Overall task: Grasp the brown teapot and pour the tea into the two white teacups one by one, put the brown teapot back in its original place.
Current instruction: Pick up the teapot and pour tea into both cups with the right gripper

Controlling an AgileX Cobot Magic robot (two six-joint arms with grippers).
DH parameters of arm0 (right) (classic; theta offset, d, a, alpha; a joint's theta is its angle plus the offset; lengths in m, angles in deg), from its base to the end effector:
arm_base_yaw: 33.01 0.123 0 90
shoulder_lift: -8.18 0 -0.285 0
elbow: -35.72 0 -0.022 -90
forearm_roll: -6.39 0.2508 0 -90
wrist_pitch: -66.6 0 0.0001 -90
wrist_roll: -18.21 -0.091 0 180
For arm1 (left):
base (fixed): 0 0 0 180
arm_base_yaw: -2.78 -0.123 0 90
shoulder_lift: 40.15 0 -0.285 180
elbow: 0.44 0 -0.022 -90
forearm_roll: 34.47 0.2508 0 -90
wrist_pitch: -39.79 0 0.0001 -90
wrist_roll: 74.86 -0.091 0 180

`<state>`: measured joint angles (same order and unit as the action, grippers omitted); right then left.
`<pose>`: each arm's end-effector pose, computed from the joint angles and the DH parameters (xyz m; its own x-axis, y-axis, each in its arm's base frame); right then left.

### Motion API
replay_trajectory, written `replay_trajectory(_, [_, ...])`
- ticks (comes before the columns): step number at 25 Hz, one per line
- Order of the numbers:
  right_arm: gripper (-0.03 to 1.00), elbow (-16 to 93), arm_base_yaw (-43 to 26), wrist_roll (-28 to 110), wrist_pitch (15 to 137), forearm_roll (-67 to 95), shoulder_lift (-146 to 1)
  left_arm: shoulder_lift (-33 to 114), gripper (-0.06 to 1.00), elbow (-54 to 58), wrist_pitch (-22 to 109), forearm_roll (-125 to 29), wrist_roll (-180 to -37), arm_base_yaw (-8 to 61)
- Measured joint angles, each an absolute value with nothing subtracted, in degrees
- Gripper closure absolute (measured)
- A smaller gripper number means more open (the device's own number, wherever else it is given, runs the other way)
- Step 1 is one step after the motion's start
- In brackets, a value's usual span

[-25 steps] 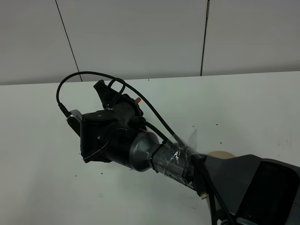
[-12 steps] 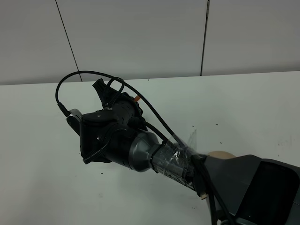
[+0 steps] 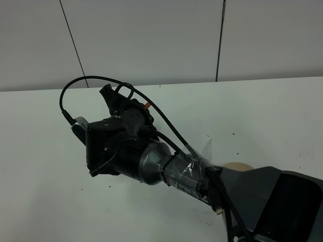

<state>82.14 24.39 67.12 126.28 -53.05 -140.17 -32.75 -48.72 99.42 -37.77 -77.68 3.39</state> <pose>0.3421 0.4093 0.1936 0.3179 -0.7444 0.5872 -0.4330 -0.6650 -0.6085 -0.0058 -0.0045 0.2804 -0.4256 0.0246 -0.9046 0.0641 0.9979 -0.0030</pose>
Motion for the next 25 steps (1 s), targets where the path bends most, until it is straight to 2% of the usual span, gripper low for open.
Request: replay_trajectory(25, [0.87,82.1,24.4,67.1,126.1,-53.4,-140.2,-32.7,0.70,-48.7,99.4,-37.8,-77.7,3.4])
